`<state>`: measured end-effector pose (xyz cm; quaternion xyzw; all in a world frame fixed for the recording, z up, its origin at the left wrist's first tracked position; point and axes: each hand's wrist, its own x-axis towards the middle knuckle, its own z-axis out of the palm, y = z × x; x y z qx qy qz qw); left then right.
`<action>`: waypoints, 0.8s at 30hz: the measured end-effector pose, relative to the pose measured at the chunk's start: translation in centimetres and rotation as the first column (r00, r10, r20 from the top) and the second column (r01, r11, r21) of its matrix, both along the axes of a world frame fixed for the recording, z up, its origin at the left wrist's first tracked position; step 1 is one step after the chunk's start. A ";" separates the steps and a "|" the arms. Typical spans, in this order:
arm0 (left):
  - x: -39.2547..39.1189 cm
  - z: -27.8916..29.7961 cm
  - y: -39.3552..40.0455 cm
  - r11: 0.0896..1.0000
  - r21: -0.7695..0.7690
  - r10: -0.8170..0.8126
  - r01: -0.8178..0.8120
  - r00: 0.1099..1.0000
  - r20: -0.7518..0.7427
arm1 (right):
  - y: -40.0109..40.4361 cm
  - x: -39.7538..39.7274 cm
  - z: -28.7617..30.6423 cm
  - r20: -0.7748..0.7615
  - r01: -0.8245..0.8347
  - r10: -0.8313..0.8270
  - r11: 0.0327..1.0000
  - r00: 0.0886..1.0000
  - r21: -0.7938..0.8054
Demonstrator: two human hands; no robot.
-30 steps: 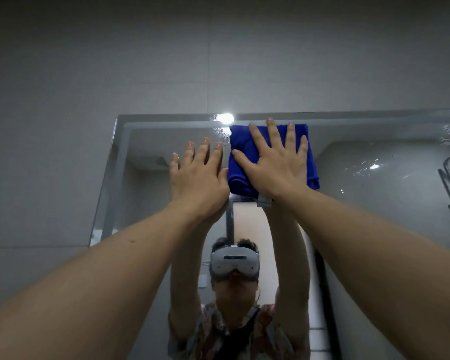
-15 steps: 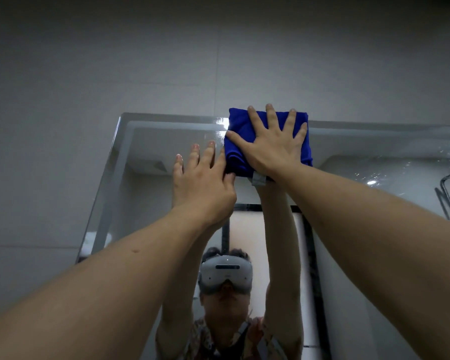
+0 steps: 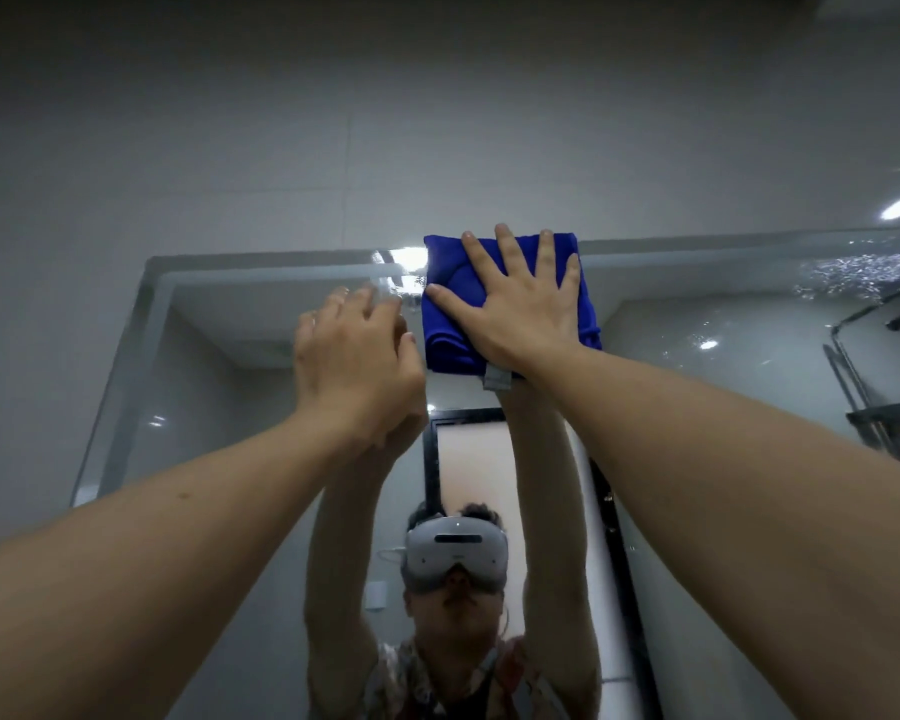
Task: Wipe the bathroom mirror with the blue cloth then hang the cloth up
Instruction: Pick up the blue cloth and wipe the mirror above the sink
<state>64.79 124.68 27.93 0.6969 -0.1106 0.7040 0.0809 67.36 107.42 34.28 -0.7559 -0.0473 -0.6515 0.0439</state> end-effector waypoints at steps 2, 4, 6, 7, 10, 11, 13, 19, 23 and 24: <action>0.0 -0.2 -2.3 0.996 0.072 -0.044 0.045 0.999 -0.014 | -1.0 0.1 -0.1 0.005 -0.002 0.002 1.000 1.000 -0.005; 0.1 -0.4 -4.1 0.993 0.081 -0.084 0.087 0.996 -0.039 | -1.7 0.1 -0.1 0.005 -0.001 0.001 1.000 1.000 -0.018; 0.2 -0.5 -5.4 0.994 0.037 -0.101 0.103 0.994 -0.053 | -2.7 0.0 0.0 0.003 0.003 -0.003 1.000 1.000 -0.024; 0.3 -0.6 -5.9 0.995 0.023 -0.093 0.094 0.994 -0.064 | -3.3 0.0 0.0 0.000 0.002 -0.002 1.000 1.000 -0.023; 0.7 -1.0 -7.0 0.999 0.010 -0.049 0.051 0.986 -0.157 | -6.0 -0.2 -0.2 0.001 0.007 -0.007 1.000 1.000 -0.013; 0.8 -1.0 -7.2 0.999 0.020 -0.026 0.030 0.981 -0.191 | -6.9 -0.2 -0.4 0.002 0.011 -0.011 1.000 1.000 -0.010; 1.3 -1.2 -7.4 0.996 0.076 0.058 -0.041 0.971 -0.234 | -8.3 -0.2 -0.6 -0.005 0.015 -0.015 1.000 1.000 -0.008; 1.9 -1.5 -7.3 0.986 0.100 0.154 -0.135 0.965 -0.211 | -8.3 -0.5 -0.7 -0.009 0.030 -0.030 0.999 0.999 -0.015; 1.8 -1.6 -7.3 0.987 0.104 0.142 -0.122 0.967 -0.212 | -7.4 -0.4 -0.9 -0.020 0.021 -0.020 0.999 1.000 0.024; 1.8 -1.7 -7.2 0.988 0.106 0.137 -0.116 0.968 -0.211 | -7.3 -0.4 -1.0 -0.019 0.019 -0.019 0.999 1.000 0.030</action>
